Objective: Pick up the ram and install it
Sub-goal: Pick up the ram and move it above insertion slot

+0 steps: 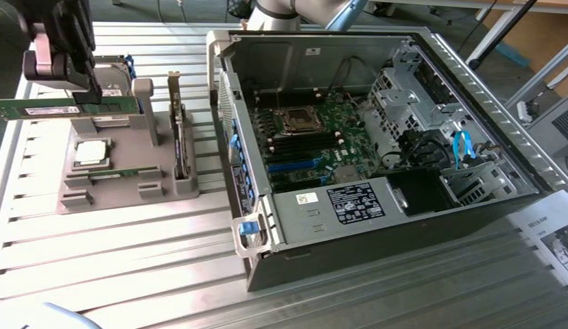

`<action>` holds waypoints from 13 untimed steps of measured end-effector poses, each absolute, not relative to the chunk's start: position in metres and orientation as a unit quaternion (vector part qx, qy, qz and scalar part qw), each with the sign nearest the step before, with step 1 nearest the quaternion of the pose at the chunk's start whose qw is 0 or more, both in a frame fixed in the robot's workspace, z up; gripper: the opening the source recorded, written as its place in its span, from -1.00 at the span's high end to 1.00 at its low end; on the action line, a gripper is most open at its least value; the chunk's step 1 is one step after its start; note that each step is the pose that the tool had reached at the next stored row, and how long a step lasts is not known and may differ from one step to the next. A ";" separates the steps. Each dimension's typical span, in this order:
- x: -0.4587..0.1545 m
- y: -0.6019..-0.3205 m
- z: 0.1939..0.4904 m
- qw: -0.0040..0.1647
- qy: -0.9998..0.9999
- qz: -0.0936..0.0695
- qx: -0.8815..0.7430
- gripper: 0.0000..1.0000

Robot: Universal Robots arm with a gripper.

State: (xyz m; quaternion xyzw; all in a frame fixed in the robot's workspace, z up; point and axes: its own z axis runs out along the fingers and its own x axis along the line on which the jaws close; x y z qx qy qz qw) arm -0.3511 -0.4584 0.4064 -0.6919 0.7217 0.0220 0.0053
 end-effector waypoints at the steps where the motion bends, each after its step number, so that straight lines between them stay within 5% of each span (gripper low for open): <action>1: -0.350 -0.458 0.406 0.005 0.722 0.022 -0.692 0.76; 13: -0.334 -0.458 0.406 0.006 0.722 0.022 -0.692 0.76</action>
